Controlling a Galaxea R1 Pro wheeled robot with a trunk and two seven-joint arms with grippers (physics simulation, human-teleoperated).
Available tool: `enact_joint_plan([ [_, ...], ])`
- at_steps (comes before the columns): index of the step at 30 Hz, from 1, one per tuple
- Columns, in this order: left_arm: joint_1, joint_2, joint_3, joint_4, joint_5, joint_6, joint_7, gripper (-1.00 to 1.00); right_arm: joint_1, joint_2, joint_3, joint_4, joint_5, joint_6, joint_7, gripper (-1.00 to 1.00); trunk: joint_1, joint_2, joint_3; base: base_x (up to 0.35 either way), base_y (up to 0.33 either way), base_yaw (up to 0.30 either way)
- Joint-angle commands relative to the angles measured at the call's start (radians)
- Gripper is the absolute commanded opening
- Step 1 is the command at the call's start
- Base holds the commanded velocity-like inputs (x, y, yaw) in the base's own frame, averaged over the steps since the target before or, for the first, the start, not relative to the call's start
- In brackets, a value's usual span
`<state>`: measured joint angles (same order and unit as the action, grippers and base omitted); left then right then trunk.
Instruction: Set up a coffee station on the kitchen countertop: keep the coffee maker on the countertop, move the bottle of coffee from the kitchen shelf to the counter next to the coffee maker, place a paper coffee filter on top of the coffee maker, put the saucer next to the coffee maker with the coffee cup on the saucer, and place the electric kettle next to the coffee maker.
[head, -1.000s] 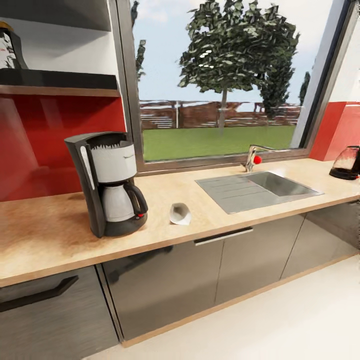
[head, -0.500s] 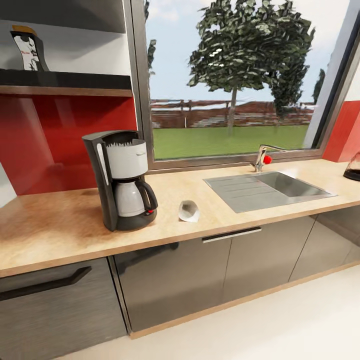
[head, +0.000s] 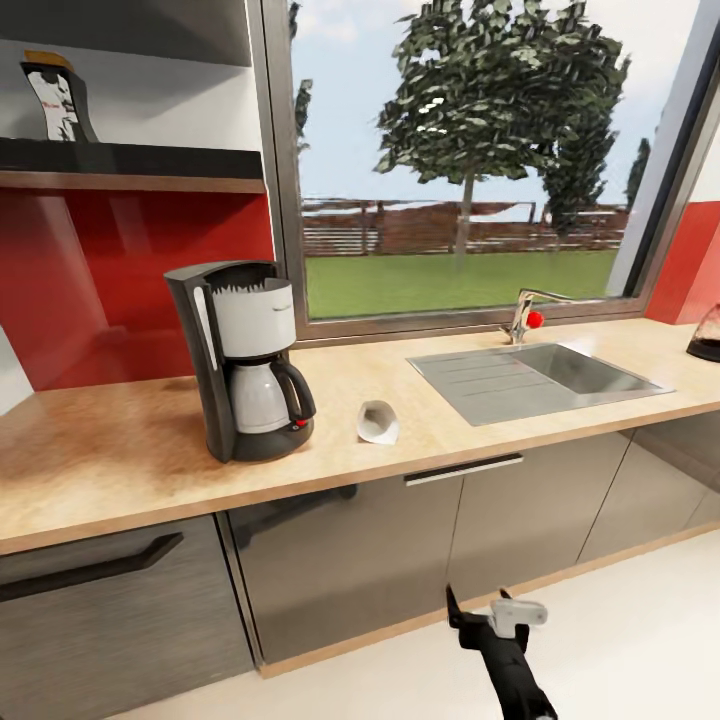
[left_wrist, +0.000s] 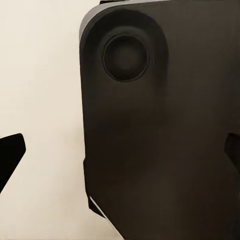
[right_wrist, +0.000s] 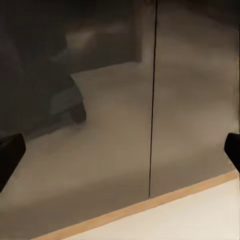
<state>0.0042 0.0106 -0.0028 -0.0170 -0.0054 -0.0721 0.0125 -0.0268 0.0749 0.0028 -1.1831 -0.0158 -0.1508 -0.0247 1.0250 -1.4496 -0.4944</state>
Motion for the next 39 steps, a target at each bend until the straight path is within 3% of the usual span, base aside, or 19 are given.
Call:
enact_joint_plan([
  [1, 0.006, 0.006, -0.003, 0.004, -0.004, 0.004, 0.006, 1.00, 0.003, 0.006, -0.005, -0.003, -0.002, 0.003, -0.002, 1.00, 0.000, 0.000, -0.001, 0.000, 0.000, 0.000],
  [6, 0.011, 0.009, -0.004, 0.012, -0.004, 0.004, 0.007, 1.00, 0.012, 0.012, -0.007, 0.004, -0.004, -0.007, -0.001, 1.00, 0.000, 0.000, -0.001, 0.004, 0.000, 0.000],
  [16, 0.014, 0.021, -0.005, 0.014, -0.001, 0.005, 0.019, 1.00, 0.010, -0.001, 0.002, 0.008, -0.004, -0.009, 0.000, 1.00, 0.000, 0.000, -0.001, 0.134, -0.098, 0.006],
  [25, 0.014, 0.022, -0.005, 0.015, -0.001, 0.005, 0.022, 1.00, 0.010, -0.001, 0.002, 0.008, -0.003, -0.009, 0.000, 1.00, 0.000, 0.000, -0.001, 0.095, -0.248, 0.227],
  [39, 0.014, 0.022, 0.000, 0.014, 0.001, 0.005, 0.022, 1.00, 0.010, -0.001, 0.002, -0.002, -0.003, -0.007, -0.001, 1.00, 0.000, 0.000, 0.008, -0.176, -0.220, 0.228],
])
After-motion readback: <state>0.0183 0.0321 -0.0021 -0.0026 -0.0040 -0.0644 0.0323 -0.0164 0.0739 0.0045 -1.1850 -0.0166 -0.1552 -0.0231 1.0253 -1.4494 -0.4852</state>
